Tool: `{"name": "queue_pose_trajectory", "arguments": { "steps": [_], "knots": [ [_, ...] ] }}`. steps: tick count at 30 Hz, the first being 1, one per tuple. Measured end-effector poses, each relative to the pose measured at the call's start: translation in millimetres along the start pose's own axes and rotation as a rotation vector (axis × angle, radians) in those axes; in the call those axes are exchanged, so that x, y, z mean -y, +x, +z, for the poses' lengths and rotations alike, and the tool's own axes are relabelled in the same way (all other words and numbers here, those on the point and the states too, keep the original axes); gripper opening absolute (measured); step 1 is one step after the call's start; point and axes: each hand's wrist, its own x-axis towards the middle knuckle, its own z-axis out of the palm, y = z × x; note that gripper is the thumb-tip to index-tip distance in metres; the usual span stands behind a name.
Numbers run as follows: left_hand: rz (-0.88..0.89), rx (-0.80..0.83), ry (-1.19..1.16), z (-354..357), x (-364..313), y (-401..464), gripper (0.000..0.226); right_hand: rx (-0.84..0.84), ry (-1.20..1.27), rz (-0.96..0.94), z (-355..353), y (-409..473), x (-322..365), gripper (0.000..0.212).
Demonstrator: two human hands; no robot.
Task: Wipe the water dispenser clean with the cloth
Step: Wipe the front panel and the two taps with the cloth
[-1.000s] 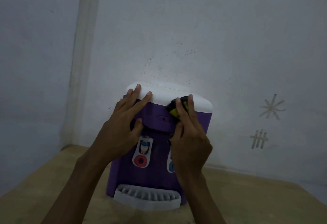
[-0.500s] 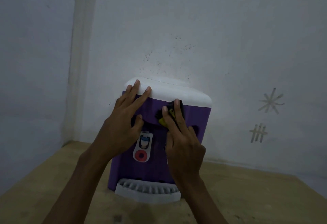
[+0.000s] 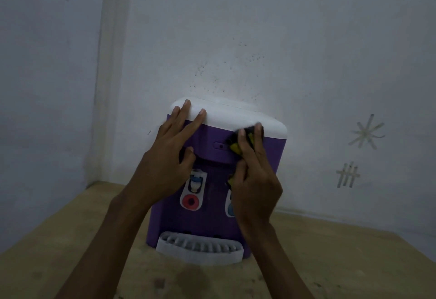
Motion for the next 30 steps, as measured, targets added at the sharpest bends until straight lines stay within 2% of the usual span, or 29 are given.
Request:
{"name": "queue_pose_trajectory", "arguments": {
  "steps": [5, 7, 10, 12, 14, 17, 18, 20, 22, 24, 27, 28, 30],
  "knots": [
    [-0.001, 0.008, -0.027, 1.2, 0.8, -0.6, 0.076, 0.128, -0.056, -0.257, -5.0, 8.9, 7.1, 0.055],
    [-0.011, -0.005, -0.058, -0.8, -0.8, -0.3, 0.076, 0.173, -0.002, -0.281, -10.4, 12.1, 0.3, 0.056],
    [-0.020, -0.097, -0.122, -11.0, -12.9, 1.5, 0.069, 0.172, 0.314, -0.082, -19.8, 17.7, 4.7, 0.060],
    [0.001, -0.200, -0.141, -20.8, -25.9, 3.1, 0.057, 0.169, 0.596, 0.156, -26.1, 20.9, 17.2, 0.065],
    [-0.008, -0.255, -0.166, -30.8, -43.6, 5.5, 0.041, 0.171, 0.725, 0.285, -30.6, 24.4, 27.1, 0.068],
    [-0.183, -0.174, -0.367, -38.2, -73.3, 7.1, 0.019, 0.143, 0.703, 0.260, -36.3, 28.6, 38.3, 0.071],
    [-0.242, -0.120, -0.466, -38.6, -82.9, 7.6, 0.023, 0.151, 0.677, 0.230, -36.6, 28.6, 41.1, 0.072],
    [-0.318, -0.039, -0.605, -37.0, -96.8, 7.9, 0.045, 0.222, 0.648, 0.190, -37.6, 26.2, 44.8, 0.072],
    [-0.371, -0.041, -0.617, -34.9, -97.9, 8.8, 0.055, 0.339, 0.572, 0.155, -40.7, 24.0, 47.1, 0.072],
    [-0.434, -0.056, -0.603, -35.1, -89.3, 9.1, 0.046, 0.428, 0.539, 0.097, -46.6, 22.5, 47.8, 0.074],
    [-0.503, -0.027, -0.695, -40.0, -76.8, 9.4, 0.023, 0.478, 0.697, 0.052, -58.7, 22.8, 48.7, 0.069],
    [-0.504, -0.020, -0.727, -43.0, -74.2, 9.5, 0.018, 0.467, 0.760, 0.069, -61.0, 21.8, 48.8, 0.062],
    [-0.480, -0.005, -0.752, -50.3, -70.5, 9.7, 0.013, 0.340, 0.816, 0.162, -61.0, 20.1, 46.2, 0.047]
  ]
}}
